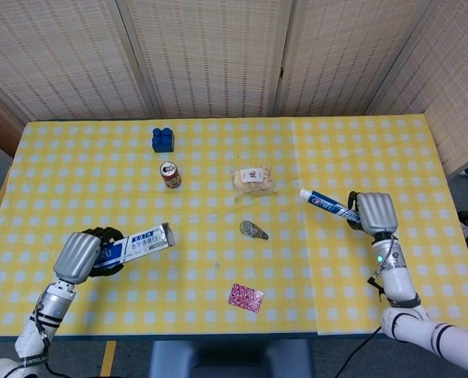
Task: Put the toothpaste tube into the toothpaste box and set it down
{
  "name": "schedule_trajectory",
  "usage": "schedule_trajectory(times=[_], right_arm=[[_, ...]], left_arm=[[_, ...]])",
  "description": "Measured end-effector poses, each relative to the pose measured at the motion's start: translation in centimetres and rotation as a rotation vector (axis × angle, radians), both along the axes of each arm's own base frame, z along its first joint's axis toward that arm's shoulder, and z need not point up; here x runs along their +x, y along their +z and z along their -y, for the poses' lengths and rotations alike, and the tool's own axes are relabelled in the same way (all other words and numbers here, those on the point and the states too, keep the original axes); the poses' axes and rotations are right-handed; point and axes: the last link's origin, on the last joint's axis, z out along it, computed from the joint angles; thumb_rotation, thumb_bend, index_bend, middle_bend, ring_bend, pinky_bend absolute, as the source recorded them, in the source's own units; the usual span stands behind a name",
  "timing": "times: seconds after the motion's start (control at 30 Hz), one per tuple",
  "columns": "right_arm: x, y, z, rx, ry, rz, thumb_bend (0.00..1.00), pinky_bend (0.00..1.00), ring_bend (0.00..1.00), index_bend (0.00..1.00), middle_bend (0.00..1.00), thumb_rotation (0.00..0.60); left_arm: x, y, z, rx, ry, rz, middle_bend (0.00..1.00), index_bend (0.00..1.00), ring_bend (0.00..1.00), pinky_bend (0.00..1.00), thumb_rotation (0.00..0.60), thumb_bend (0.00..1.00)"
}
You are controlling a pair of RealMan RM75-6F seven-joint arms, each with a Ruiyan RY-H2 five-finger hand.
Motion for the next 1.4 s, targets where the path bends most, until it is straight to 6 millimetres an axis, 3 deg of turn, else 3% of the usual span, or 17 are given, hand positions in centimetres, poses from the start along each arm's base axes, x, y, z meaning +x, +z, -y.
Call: schedule_trajectory(times=[0.2, 0.43, 0.63, 0.8, 1.03, 1.4], right_arm=[[2.8, 3.3, -1.8, 0.066, 0.043, 0.081, 0.49, 0.95, 0.71, 0.71, 0.71, 0.600], [6.6, 9.5, -3.5, 0.180, 0.090, 0.074, 0.49, 0.96, 0.71, 0.71, 0.71, 0.600], [10.4, 11.7, -5.3, 0.354, 0.092, 0.084, 0.49, 0.96, 0.71, 0.71, 0.71, 0.600], [12.7, 11.0, -6.2, 0.468, 0.099, 0.121, 0.49, 0.96, 0.71, 0.71, 0.71, 0.600], [15.3, 8.3, -5.2, 0.565, 0.120, 0.224, 0.49, 0.96, 0.71, 0.71, 0.71, 0.600], [18.8, 5.2, -4.2, 0.663, 0.148, 0.275, 0.49, 0.96, 0.71, 0.71, 0.71, 0.600]], left_arm=[[0.3, 0.0, 0.7, -0.002, -0.038, -0.042, 0.63, 0.55, 0.49, 0.58, 0.600, 0.33], [0.7, -0.1, 1.6, -0.023, -0.096, -0.097, 0.63, 0.55, 0.49, 0.58, 0.600, 0.33], [1.6, -0.5, 1.3, -0.028, -0.112, -0.105, 0.63, 0.55, 0.49, 0.58, 0.600, 0.33], [2.2, -0.5, 0.7, -0.039, -0.114, -0.088, 0.63, 0.55, 0.49, 0.58, 0.600, 0.33], [3.7, -0.3, -0.3, -0.083, -0.137, -0.037, 0.63, 0.55, 0.49, 0.58, 0.600, 0.33], [5.7, 0.0, -0.1, -0.111, -0.193, -0.007, 0.64, 0.56, 0.49, 0.58, 0.600, 0.33]])
